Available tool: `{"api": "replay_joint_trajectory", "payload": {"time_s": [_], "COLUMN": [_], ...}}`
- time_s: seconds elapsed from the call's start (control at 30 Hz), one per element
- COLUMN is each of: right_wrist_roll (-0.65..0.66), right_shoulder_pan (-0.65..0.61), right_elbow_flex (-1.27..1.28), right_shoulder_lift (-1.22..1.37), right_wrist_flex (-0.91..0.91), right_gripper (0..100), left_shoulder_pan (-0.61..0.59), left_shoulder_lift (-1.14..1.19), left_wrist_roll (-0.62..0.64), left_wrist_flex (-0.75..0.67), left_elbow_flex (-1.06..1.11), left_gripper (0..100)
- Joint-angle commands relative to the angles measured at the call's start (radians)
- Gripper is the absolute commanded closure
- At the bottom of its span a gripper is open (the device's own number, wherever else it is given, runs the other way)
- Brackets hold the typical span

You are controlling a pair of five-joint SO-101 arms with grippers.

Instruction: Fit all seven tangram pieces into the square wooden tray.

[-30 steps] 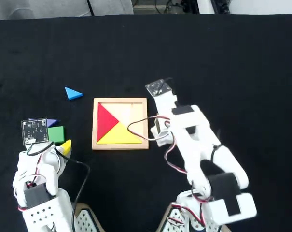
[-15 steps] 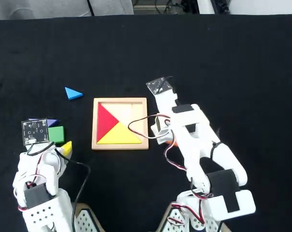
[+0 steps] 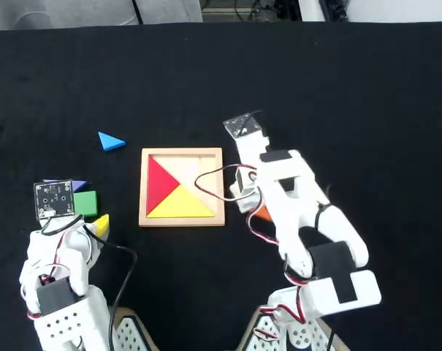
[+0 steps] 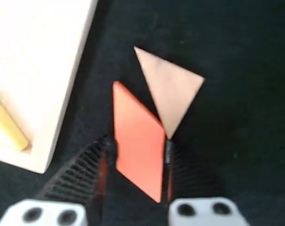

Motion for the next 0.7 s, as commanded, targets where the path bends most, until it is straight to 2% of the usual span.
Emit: {"api": "replay_joint_trajectory", "payload": {"time_s": [0.0,0.2,0.33,0.5,0.6,0.67], "right_wrist_roll": [-0.006,-0.068,-0.072,-0.078,-0.097,-0.181], "right_shoulder_pan": [0.003,-0.011,-0.112,-0.27,-0.281,-0.272], "right_elbow_flex": [-0.044,-0.05,-0.062,-0.191,-0.305,-0.363], "right_shoulder_lift": [-0.074,-0.328,-0.42,-0.325,-0.2,-0.108], "right_wrist_flex": [0.048,0.112,0.114,0.118,0.118,0.118], "right_gripper": [97.4,96.9,96.7,96.7,96.9,97.0], "left_shoulder_pan": [0.002,0.004,0.004,0.007,0.004,0.002], "left_shoulder_lift": [-0.009,-0.009,-0.009,-0.009,-0.009,-0.009], "left_wrist_roll": [-0.006,-0.006,-0.006,-0.006,-0.006,-0.006], "left_wrist_flex": [0.003,0.005,0.005,0.005,0.005,0.005], "left_elbow_flex": [0.021,0.021,0.021,0.021,0.021,0.021], "left_gripper": [66,66,66,66,66,66]}}
